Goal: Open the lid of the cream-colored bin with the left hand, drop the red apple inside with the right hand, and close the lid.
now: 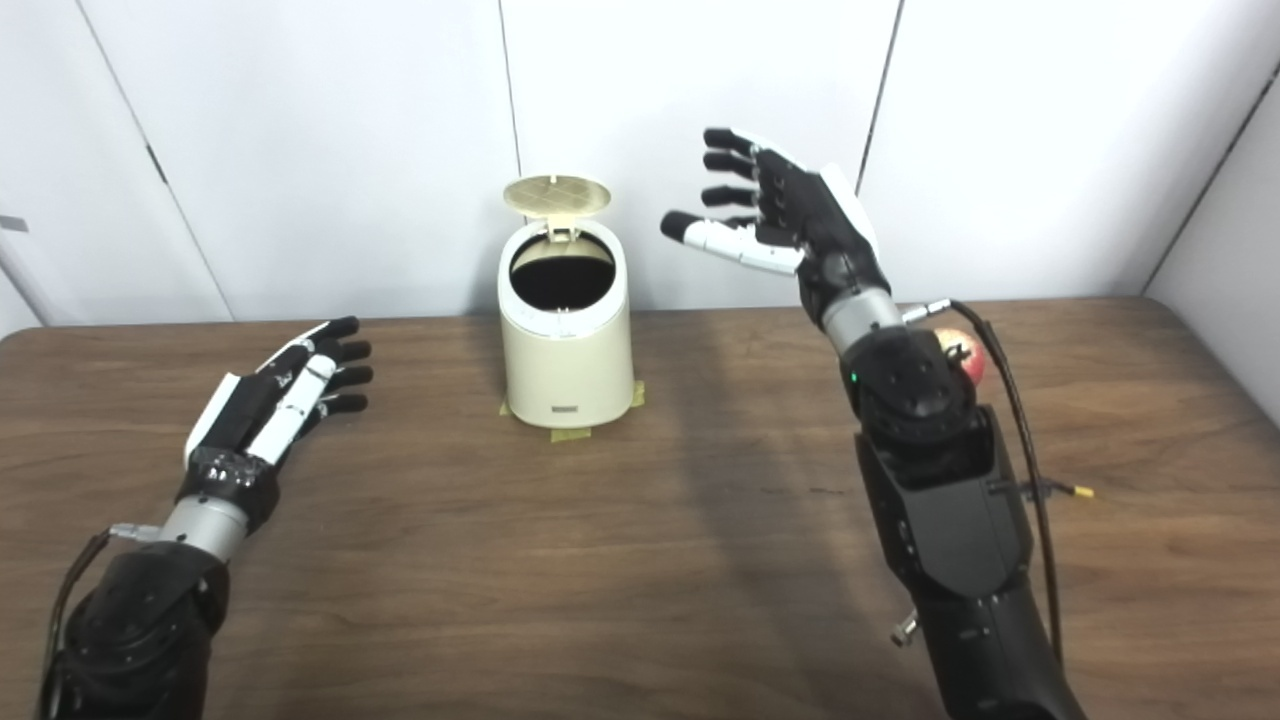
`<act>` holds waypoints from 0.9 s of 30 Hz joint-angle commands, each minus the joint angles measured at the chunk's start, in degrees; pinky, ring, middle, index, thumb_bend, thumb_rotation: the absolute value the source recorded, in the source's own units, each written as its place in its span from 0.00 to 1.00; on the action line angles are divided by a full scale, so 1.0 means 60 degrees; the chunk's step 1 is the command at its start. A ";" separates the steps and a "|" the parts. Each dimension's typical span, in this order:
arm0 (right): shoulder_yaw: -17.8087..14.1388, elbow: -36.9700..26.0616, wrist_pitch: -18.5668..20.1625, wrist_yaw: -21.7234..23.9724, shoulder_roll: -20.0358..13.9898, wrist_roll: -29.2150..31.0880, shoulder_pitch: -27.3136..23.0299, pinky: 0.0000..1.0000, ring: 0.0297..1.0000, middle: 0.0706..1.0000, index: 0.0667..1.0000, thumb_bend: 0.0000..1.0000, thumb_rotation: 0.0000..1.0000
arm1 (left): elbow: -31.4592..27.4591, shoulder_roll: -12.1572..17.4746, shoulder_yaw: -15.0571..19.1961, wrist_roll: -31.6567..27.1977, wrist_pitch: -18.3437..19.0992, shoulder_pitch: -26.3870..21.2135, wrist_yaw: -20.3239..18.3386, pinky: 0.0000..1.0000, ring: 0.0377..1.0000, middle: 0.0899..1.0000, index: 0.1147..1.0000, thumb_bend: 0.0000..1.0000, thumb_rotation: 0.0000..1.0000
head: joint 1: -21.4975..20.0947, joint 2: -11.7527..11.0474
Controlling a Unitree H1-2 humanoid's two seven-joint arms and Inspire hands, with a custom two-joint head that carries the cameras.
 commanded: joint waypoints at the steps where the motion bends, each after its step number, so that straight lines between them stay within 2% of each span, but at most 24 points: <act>1: -0.0214 -0.0361 -0.0176 -0.0007 -0.0043 0.0043 -0.0228 0.62 0.74 0.82 0.81 0.61 0.37 | -0.0447 0.0140 0.0017 0.0028 -0.0133 -0.0179 0.0069 0.77 0.80 0.82 0.87 0.41 0.73 | 0.0003 0.0017; 8: -0.0537 -0.1191 -0.0069 0.0073 0.0194 0.0318 0.0333 0.69 0.76 0.83 0.82 0.60 0.32 | -0.0823 0.0225 0.0206 -0.0159 -0.0001 0.0137 0.0029 0.77 0.80 0.83 0.87 0.42 0.73 | 0.0153 0.0137; 13: -0.0499 -0.1762 -0.0056 0.0146 0.0420 0.0157 0.0596 0.71 0.79 0.83 0.83 0.62 0.36 | -0.1362 0.0438 0.0401 -0.0179 0.0323 0.0488 0.0010 0.75 0.80 0.83 0.87 0.39 0.73 | 0.0408 0.0299; 19: -0.0507 -0.2058 -0.0055 0.0301 0.0602 0.0282 0.0875 0.72 0.79 0.84 0.83 0.61 0.37 | -0.1677 0.0604 0.0517 -0.0132 0.0310 0.0978 0.0065 0.76 0.80 0.82 0.87 0.40 0.76 | 0.0505 0.0450; 23: -0.0707 -0.2141 -0.0062 0.0532 0.0332 0.0695 0.1216 0.71 0.79 0.83 0.83 0.58 0.35 | -0.1894 0.0162 0.0458 -0.0115 0.0442 0.1163 0.0342 0.79 0.81 0.84 0.88 0.40 0.76 | 0.0254 0.0604; 25: -0.0959 -0.2071 -0.0062 0.0679 0.0086 0.1055 0.1478 0.72 0.80 0.84 0.83 0.57 0.33 | -0.1966 -0.0074 0.0299 0.0096 0.0466 0.1135 0.0489 0.80 0.81 0.84 0.88 0.40 0.76 | 0.0157 0.0620; 27: -0.1265 -0.1930 -0.0063 0.0784 -0.0221 0.1489 0.1677 0.72 0.80 0.85 0.83 0.57 0.32 | -0.2061 -0.0323 0.0125 0.0318 0.0476 0.1001 0.0626 0.80 0.81 0.84 0.87 0.42 0.77 | 0.0179 0.0792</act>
